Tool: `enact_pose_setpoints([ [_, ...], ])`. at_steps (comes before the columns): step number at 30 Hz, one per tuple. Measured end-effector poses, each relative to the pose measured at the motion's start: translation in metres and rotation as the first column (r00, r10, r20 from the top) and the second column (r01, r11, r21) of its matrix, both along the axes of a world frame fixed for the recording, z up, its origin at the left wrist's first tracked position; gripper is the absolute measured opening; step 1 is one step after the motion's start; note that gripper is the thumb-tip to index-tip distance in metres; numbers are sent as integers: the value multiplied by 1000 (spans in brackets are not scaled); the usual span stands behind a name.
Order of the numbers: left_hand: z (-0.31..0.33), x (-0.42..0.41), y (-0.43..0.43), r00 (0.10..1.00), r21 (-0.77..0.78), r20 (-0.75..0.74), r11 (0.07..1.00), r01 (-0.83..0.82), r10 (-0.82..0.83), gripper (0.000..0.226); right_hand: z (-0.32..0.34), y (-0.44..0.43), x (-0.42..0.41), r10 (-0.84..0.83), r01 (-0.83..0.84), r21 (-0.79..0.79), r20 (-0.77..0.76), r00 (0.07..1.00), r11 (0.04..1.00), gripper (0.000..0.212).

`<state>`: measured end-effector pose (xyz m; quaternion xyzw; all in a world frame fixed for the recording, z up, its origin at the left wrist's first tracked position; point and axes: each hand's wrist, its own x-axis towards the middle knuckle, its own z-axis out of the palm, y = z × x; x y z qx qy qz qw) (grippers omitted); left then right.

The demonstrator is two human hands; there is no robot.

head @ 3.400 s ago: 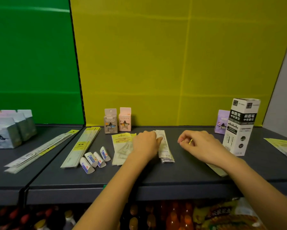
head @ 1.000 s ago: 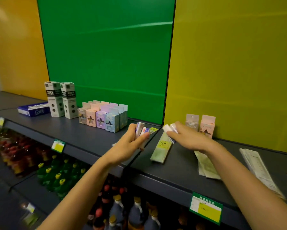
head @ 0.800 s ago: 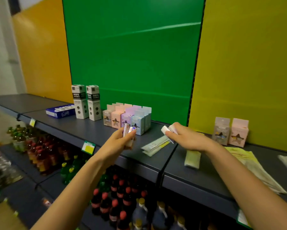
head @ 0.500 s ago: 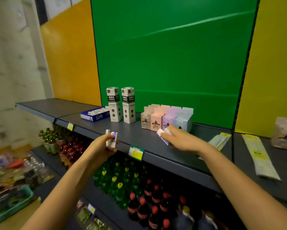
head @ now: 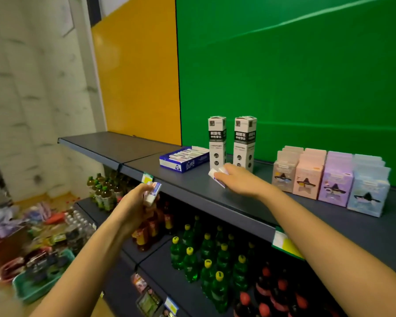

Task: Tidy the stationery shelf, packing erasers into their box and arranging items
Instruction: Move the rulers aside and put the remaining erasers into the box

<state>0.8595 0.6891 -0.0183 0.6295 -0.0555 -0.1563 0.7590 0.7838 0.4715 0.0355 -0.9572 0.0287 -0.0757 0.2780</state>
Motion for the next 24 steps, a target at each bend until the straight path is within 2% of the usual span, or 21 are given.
enact_pose_setpoints([
  [8, 23, 126, 15, 990, 169, 142, 986, -15, -10, 16, 9, 19, 137, -28, 33, -102, 49, 998, 994, 20],
  [14, 36, 206, 17, 950, 280, 246, 952, 119, -191, 21, 9, 26, 207, -35, 41, -168, 40, 999, 985, 25],
  [17, 40, 239, 14, 911, 376, 299, 913, 162, -285, 30, 8, 26, 230, -52, 63, -212, 56, 997, 975, 27],
  [19, 43, 258, 9, 876, 440, 361, 886, 143, -320, 27, 7, 27, 241, -59, 73, -223, 68, 996, 972, 22],
  [21, 45, 278, 2, 821, 494, 436, 860, 125, -370, 27, 5, 29, 249, -76, 89, -234, 64, 995, 968, 18],
  [24, 49, 304, -12, 714, 565, 499, 809, 163, -492, 24, 3, 30, 258, -123, 135, -240, 64, 990, 961, 26],
])
